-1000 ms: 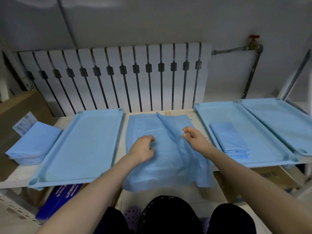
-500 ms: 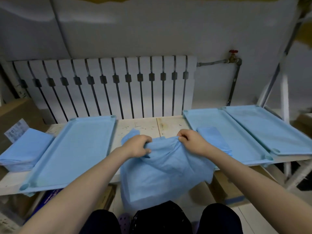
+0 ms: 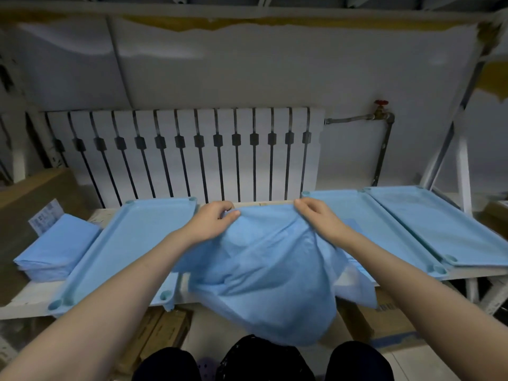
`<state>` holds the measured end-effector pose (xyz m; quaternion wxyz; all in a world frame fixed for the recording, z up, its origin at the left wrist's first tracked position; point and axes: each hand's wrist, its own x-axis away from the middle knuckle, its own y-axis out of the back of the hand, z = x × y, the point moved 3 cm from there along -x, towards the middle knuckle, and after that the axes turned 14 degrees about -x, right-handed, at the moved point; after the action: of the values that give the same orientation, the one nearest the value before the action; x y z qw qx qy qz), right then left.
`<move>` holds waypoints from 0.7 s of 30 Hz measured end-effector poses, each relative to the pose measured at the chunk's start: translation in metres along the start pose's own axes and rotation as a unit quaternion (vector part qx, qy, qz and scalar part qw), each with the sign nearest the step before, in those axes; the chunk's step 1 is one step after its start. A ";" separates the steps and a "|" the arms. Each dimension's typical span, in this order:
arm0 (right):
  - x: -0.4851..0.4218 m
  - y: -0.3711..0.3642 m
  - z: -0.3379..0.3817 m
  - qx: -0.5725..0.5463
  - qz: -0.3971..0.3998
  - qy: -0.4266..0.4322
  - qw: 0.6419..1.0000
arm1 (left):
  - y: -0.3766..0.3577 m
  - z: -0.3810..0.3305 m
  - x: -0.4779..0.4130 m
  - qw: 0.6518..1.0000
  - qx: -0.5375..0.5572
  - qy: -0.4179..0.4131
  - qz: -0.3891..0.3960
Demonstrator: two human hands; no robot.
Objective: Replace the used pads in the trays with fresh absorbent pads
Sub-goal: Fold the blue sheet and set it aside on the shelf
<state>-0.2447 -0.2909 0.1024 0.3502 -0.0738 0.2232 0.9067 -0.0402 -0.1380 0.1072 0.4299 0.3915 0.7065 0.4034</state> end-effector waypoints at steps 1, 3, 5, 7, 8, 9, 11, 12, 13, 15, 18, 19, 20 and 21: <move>0.000 0.000 0.003 0.015 0.039 -0.014 0.999 | 0.002 0.001 -0.001 1.000 -0.001 -0.003 0.023; -0.002 -0.001 0.007 0.133 0.120 -0.018 0.984 | 0.007 0.007 -0.003 0.996 -0.006 -0.004 0.086; -0.010 0.000 0.007 0.253 0.155 0.002 0.955 | 0.011 0.013 -0.005 0.983 -0.048 -0.005 0.175; -0.022 0.006 0.005 0.305 0.167 -0.010 0.938 | 0.014 0.024 -0.007 0.961 -0.146 0.016 0.235; -0.026 0.009 0.004 0.312 0.172 -0.023 0.934 | 0.016 0.031 -0.008 0.950 -0.189 0.041 0.244; -0.031 0.011 0.003 0.319 0.174 -0.036 0.931 | 0.018 0.039 -0.010 0.944 -0.217 0.070 0.239; -0.039 0.010 -0.003 0.336 0.172 -0.048 0.925 | 0.019 0.052 -0.015 0.949 -0.212 0.130 0.193; -0.045 0.009 -0.008 0.346 0.161 -0.056 0.922 | 0.018 0.058 -0.021 0.960 -0.174 0.164 0.144; -0.050 0.008 -0.014 0.355 0.144 -0.068 0.921 | 0.016 0.061 -0.026 0.967 -0.127 0.199 0.093; -0.063 0.005 -0.024 0.374 0.102 -0.092 0.917 | 0.012 0.062 -0.034 0.967 -0.068 0.244 0.025; -0.086 0.009 -0.018 0.344 -0.021 -0.073 0.936 | 0.016 0.060 -0.050 0.960 -0.063 0.267 -0.061; -0.092 0.012 -0.009 0.312 -0.072 -0.039 0.947 | 0.025 0.058 -0.054 0.954 -0.056 0.277 -0.102; -0.098 0.017 0.002 0.274 -0.117 0.006 0.955 | 0.037 0.057 -0.060 0.947 -0.045 0.283 -0.148; -0.104 0.023 0.014 0.243 -0.148 0.050 0.958 | 0.052 0.053 -0.066 0.940 -0.033 0.277 -0.195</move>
<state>-0.1820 -0.3619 0.1531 0.4758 -0.0641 0.4403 0.7587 0.0408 -0.1662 0.1572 0.3000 0.1037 0.8465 0.4274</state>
